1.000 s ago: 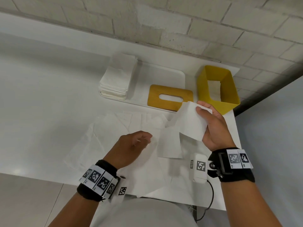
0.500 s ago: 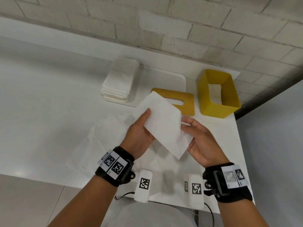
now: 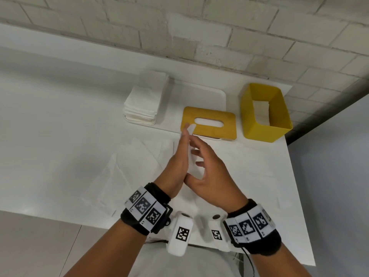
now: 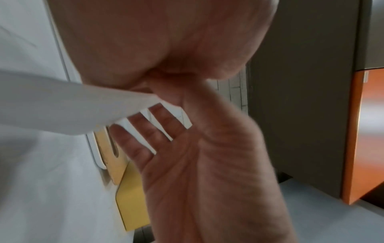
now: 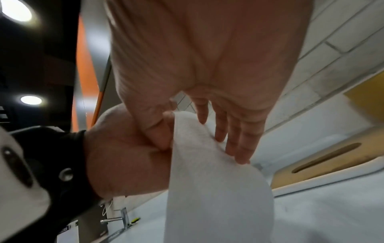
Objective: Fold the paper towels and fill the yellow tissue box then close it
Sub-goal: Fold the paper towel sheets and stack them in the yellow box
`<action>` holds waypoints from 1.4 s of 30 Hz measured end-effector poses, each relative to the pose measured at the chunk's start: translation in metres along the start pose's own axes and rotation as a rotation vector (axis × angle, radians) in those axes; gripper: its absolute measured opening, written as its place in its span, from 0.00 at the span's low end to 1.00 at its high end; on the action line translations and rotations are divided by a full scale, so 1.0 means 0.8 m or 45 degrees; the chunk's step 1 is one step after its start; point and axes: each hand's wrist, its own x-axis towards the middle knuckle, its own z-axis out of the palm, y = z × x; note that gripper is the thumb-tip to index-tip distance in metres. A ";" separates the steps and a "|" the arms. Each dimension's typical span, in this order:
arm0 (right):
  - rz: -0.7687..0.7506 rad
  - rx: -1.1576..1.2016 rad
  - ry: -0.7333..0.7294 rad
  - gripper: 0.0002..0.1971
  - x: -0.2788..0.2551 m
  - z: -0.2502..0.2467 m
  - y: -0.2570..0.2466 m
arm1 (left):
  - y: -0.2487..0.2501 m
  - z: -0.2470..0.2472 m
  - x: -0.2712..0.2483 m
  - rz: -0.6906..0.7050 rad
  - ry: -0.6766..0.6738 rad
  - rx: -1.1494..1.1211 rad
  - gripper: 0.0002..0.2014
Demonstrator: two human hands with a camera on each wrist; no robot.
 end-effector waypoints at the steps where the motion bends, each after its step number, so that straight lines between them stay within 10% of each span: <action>1: 0.019 0.055 0.005 0.44 0.001 0.002 -0.002 | 0.000 0.003 -0.001 0.015 -0.004 -0.012 0.33; 7: 0.143 0.348 0.231 0.27 0.009 0.019 0.002 | -0.004 -0.008 0.000 0.053 -0.027 0.111 0.21; 16: 0.213 0.692 0.247 0.11 0.027 -0.015 0.003 | -0.007 -0.041 -0.002 0.030 -0.015 0.121 0.35; 24: 0.288 0.296 0.131 0.23 0.047 -0.017 0.037 | -0.013 -0.062 -0.003 -0.174 0.059 0.215 0.14; 29: 0.457 0.232 0.249 0.06 0.047 -0.022 0.073 | -0.022 -0.078 -0.004 -0.165 0.245 0.225 0.13; 35: 0.414 -0.655 -0.209 0.27 0.034 -0.013 0.111 | -0.021 -0.122 -0.003 -0.183 0.426 0.153 0.14; 42: 0.481 -0.738 -0.283 0.19 0.038 -0.010 0.106 | -0.024 -0.134 -0.005 -0.191 0.468 0.181 0.18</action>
